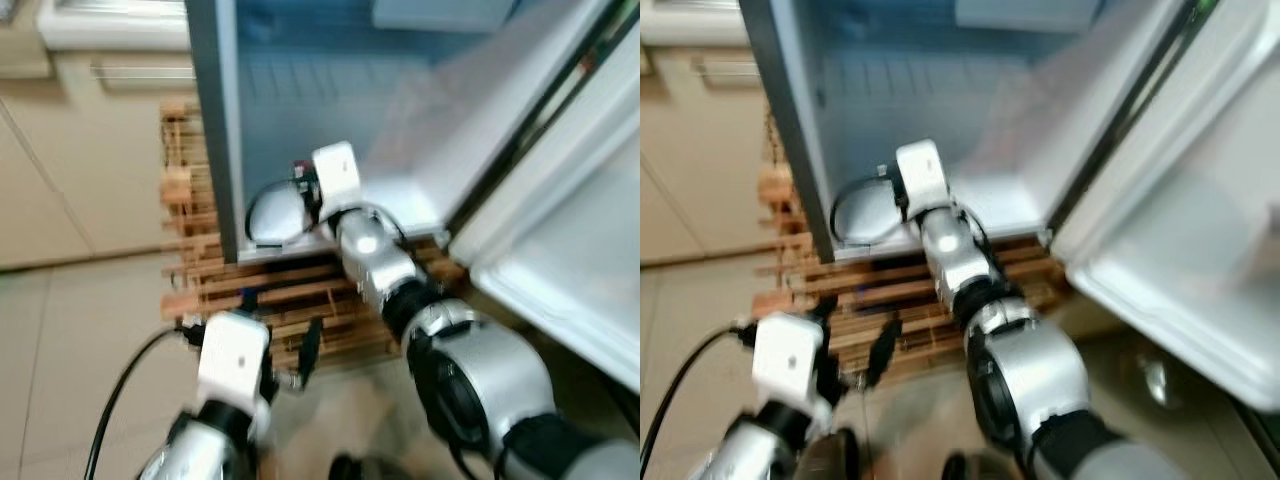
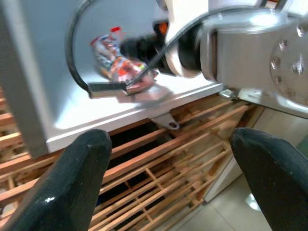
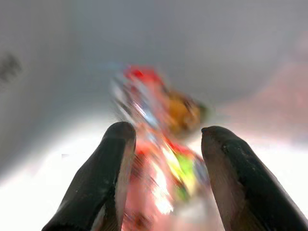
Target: Restocking fridge
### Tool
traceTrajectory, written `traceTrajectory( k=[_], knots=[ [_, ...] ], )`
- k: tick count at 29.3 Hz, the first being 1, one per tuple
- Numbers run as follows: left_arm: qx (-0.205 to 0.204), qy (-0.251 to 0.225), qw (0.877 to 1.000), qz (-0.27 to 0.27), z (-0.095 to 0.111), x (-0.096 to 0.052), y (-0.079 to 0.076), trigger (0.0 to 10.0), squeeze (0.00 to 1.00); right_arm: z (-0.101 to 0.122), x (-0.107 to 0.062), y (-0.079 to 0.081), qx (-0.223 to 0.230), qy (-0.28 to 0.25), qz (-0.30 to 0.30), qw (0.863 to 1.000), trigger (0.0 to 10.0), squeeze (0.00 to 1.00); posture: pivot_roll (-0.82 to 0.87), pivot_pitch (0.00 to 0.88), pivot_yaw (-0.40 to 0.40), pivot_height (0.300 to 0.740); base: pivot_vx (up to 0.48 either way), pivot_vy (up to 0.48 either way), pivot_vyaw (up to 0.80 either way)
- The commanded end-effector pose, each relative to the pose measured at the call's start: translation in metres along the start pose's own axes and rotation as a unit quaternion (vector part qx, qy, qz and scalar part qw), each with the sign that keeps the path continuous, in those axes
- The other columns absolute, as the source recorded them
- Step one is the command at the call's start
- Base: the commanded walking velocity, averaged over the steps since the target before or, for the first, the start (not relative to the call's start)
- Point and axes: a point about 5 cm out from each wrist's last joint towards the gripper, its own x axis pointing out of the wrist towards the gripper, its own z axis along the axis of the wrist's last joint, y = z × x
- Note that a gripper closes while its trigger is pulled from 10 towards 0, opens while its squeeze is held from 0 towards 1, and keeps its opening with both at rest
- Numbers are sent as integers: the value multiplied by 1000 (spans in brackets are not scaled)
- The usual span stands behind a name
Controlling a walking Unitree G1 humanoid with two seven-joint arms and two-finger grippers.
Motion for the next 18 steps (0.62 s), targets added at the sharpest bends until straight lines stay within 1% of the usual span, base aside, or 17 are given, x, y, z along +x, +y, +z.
traceTrajectory(
  k=[1,3,6,7,10,14,15,18],
  knots=[
    [-4,2,1000,1,0,-3,0,10000,0,-17,-3,7,40,35,-2,999,10000,0,170,169,-143,740,0,0,0],
    [-4,5,1000,5,-1,-6,0,10000,0,-18,-4,8,64,44,-5,997,10000,0,193,176,-152,740,0,0,0],
    [-3,6,1000,8,-1,-9,0,10000,0,-22,-5,14,82,53,-2,995,10000,0,199,179,-159,740,0,0,0],
    [-3,6,1000,8,-1,-9,0,10000,0,-22,-5,14,82,53,-2,995,10000,0,199,179,-159,740,0,0,0],
    [-7,9,1000,10,-2,-12,-2,10000,0,-34,-9,25,82,73,13,994,10000,0,189,181,-160,740,0,0,0],
    [-8,10,1000,8,-3,-11,-2,10000,0,-42,-12,27,76,90,13,993,10000,0,188,182,-156,740,0,0,0],
    [-8,10,1000,8,-3,-10,-2,10000,0,-47,-13,27,74,102,10,992,10000,0,190,182,-152,740,0,0,0],
    [-8,10,1000,7,-3,-11,-2,10000,0,-48,-13,30,62,112,15,992,10000,0,196,182,-149,740,0,0,0]
  ],
)
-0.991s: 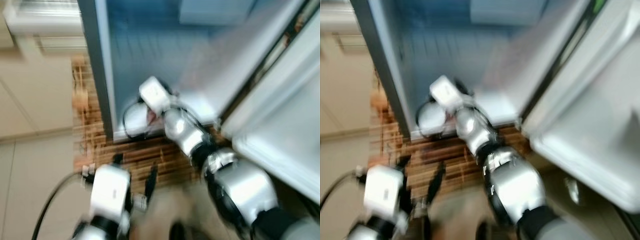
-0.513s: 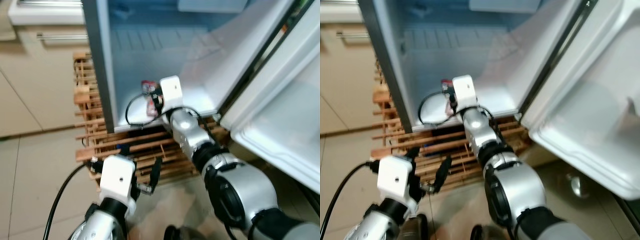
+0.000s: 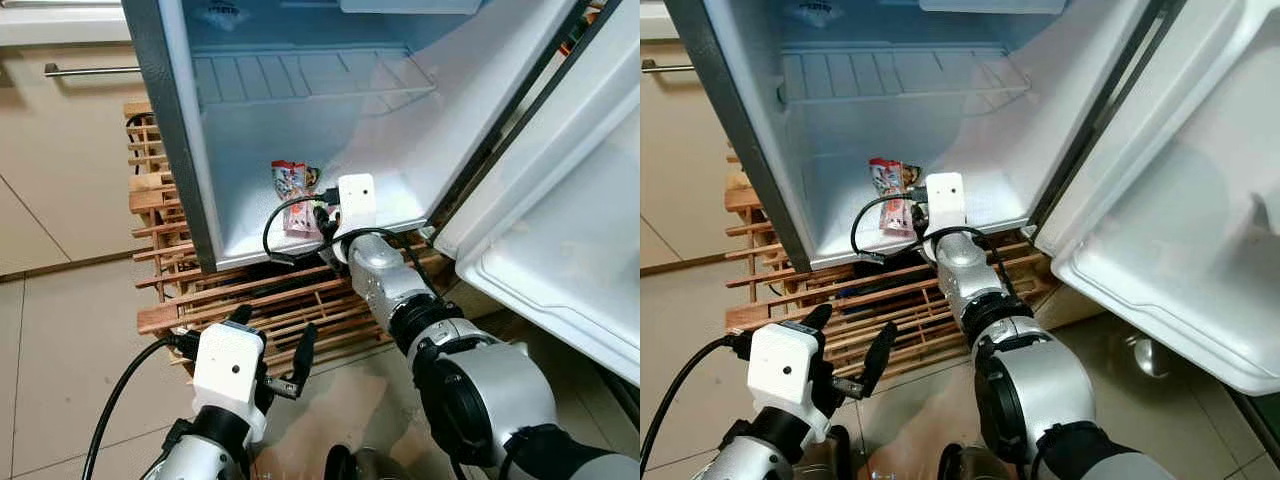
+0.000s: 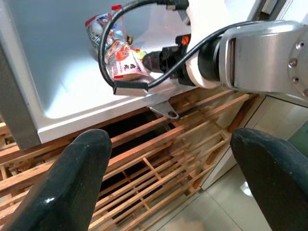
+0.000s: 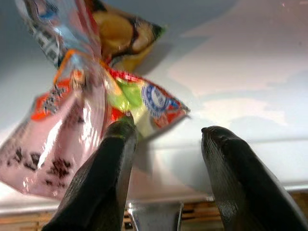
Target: Restocking fridge
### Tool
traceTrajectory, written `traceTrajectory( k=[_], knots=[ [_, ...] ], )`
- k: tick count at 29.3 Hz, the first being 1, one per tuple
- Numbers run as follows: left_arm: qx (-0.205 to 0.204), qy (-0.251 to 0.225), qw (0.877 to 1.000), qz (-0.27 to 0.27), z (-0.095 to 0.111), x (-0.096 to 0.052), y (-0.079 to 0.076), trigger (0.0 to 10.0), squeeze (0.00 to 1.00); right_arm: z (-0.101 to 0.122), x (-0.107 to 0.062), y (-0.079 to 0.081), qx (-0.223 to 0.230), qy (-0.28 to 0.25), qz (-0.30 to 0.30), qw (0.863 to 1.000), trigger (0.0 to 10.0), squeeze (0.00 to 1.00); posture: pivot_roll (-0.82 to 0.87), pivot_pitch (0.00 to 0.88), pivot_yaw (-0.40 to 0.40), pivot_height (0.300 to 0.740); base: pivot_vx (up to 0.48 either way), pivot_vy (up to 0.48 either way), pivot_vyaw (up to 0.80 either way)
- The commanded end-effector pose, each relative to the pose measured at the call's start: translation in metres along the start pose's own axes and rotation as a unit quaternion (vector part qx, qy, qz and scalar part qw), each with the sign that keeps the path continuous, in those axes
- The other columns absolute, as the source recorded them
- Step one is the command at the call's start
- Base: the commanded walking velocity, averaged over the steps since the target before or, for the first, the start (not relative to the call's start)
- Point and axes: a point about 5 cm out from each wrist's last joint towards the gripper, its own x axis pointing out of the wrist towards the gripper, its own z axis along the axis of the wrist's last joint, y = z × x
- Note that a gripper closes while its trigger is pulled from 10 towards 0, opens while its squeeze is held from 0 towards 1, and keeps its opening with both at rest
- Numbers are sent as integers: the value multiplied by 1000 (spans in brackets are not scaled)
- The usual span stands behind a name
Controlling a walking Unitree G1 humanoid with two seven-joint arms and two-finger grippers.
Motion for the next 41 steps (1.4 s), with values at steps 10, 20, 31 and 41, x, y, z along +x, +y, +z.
traceTrajectory(
  k=[10,20,31,41],
  knots=[
    [-5,-1,1000,-4,3,-7,-5,10000,0,-11,-3,38,-66,26,37,997,10000,0,228,180,-154,740,0,0,0],
    [-10,7,1000,8,3,-14,-7,10000,0,34,0,40,-137,-77,29,987,10000,0,254,201,-164,740,0,0,0],
    [-13,1,1000,-6,-1,-1,-9,10000,0,50,2,31,-3,-98,33,995,10000,0,177,164,-161,740,0,0,0],
    [-34,-14,999,19,-9,56,33,10000,0,42,-12,0,22,-190,57,980,10000,0,-16,0,-79,740,0,0,0]
  ],
)
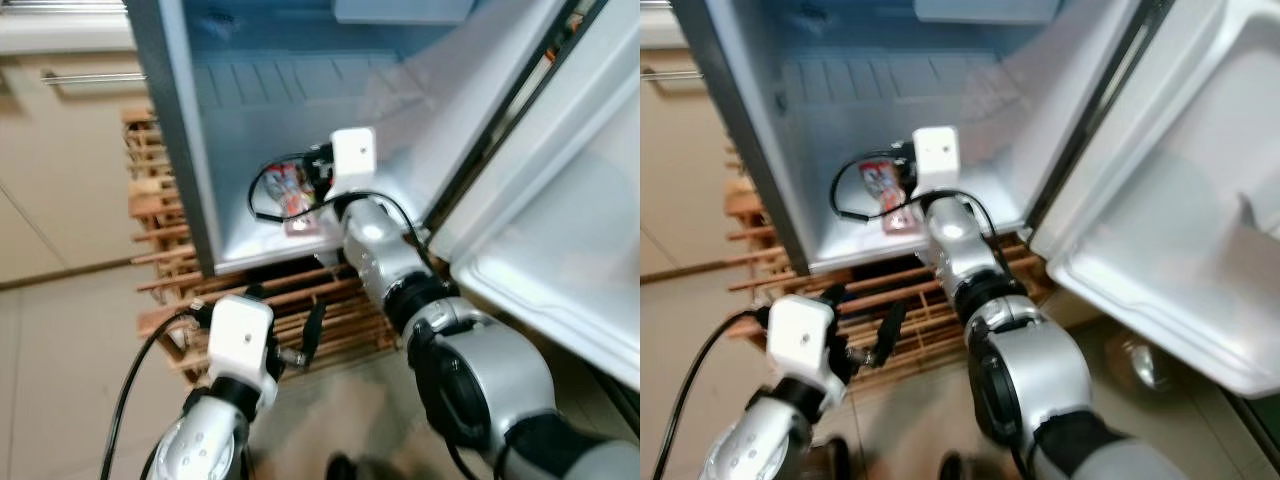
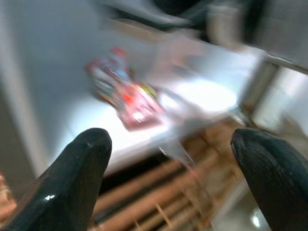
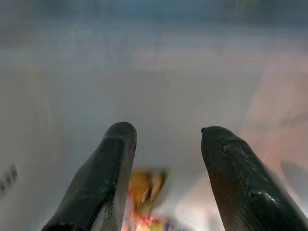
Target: Restocking fridge
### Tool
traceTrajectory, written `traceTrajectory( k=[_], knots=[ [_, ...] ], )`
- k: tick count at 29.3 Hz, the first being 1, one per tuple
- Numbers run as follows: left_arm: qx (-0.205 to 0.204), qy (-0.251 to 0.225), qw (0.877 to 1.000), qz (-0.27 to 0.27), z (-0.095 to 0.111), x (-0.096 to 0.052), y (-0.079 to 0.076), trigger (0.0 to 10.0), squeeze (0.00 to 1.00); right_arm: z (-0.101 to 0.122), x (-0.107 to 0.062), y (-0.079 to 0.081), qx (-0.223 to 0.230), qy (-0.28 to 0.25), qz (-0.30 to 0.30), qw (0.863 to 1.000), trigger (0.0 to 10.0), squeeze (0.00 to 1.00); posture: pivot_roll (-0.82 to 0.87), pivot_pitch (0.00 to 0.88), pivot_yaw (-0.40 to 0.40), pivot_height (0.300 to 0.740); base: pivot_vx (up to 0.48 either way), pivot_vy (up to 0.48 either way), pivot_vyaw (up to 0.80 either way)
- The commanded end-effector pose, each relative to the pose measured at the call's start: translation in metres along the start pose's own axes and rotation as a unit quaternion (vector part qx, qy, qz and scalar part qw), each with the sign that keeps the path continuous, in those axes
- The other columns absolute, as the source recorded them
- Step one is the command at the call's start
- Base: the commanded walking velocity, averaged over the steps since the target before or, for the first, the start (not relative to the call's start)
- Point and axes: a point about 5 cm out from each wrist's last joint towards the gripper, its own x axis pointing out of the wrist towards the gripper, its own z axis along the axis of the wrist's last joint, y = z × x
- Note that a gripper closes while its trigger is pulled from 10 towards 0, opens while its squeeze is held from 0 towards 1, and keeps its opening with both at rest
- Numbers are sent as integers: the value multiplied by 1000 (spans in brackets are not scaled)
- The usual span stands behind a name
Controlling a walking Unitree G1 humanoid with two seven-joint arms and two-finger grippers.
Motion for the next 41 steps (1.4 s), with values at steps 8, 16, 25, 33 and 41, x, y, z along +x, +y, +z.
traceTrajectory(
  k=[8,16,25,33,41],
  knots=[
    [14,28,991,133,-13,4,52,10000,0,-29,-37,-15,1,7,41,999,10000,0,-20,0,-59,740,0,0,0],
    [47,13,990,131,-8,-1,60,10000,0,-53,-101,-71,-32,38,-13,999,10000,0,-1,0,-40,740,0,0,0],
    [46,-10,989,143,-2,12,60,10000,0,-75,-135,-124,12,93,-150,984,10000,0,-8,0,-33,740,0,0,0],
    [49,-18,986,159,-1,15,64,10000,0,-75,-130,-126,-7,123,-151,981,10000,0,-13,0,-40,740,-68,-40,0],
    [53,-24,986,158,0,22,64,10000,0,-79,-126,-120,-8,134,-138,981,10000,0,-24,0,-30,740,-222,-285,0]
  ],
)
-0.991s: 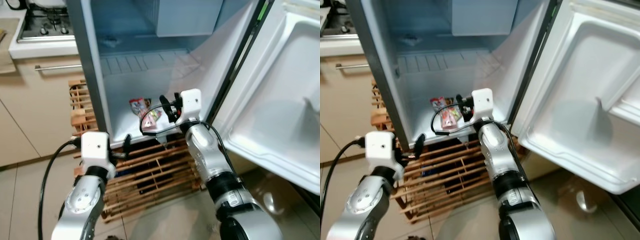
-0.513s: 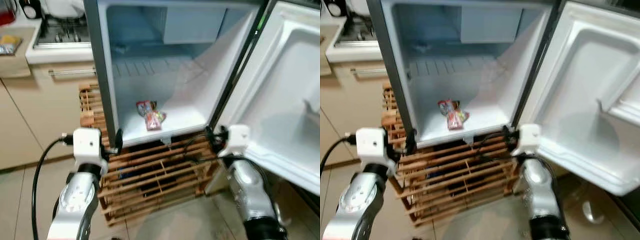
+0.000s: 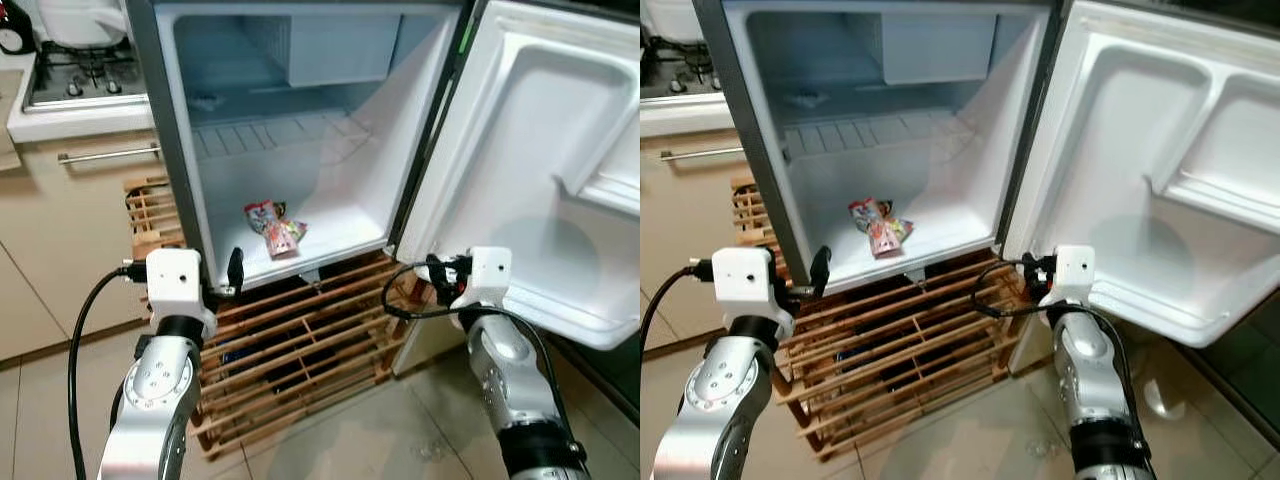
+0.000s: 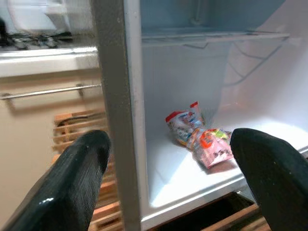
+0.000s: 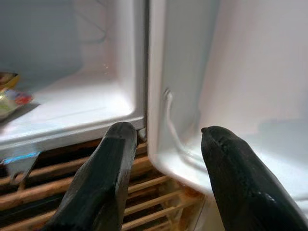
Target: Restocking fridge
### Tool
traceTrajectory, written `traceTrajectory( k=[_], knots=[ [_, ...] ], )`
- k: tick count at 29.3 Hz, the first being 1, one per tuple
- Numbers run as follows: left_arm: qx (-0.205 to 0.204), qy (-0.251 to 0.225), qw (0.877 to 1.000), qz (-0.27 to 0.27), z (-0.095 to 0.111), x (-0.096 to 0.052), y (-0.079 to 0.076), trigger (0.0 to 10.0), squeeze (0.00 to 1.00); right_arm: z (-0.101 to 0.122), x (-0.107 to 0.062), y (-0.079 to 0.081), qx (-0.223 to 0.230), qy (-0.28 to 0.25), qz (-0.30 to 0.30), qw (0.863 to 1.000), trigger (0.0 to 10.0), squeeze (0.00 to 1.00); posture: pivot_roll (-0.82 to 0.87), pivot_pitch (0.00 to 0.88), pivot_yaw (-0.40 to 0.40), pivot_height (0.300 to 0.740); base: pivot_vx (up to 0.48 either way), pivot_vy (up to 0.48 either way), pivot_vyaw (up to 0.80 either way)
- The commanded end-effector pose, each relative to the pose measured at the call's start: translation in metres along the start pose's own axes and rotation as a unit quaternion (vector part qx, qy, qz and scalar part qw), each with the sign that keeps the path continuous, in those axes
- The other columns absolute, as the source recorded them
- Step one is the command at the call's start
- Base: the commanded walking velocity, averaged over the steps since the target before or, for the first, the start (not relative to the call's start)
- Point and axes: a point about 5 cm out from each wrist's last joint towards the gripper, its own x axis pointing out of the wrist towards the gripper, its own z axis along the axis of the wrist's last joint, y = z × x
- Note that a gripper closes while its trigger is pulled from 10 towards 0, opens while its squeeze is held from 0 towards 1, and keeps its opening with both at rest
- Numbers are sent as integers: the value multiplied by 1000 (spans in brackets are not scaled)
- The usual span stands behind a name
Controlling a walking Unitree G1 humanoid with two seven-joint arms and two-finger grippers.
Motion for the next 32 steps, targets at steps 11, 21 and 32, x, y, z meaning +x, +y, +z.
traceTrajectory(
  k=[11,21,32],
  knots=[
    [-9,22,1000,4,-11,4,6,10000,0,-12,-1,5,-4,22,5,1000,10000,0,-41,0,12,740,0,0,465],
    [-11,56,998,0,-29,-5,8,10000,0,-38,-19,24,-30,49,41,997,10000,0,-12,0,18,740,0,-469,536],
    [-13,60,997,-38,-40,15,-5,10000,0,-50,-23,2,-38,65,-4,997,10000,0,-80,0,52,740,123,-417,0]
  ],
)
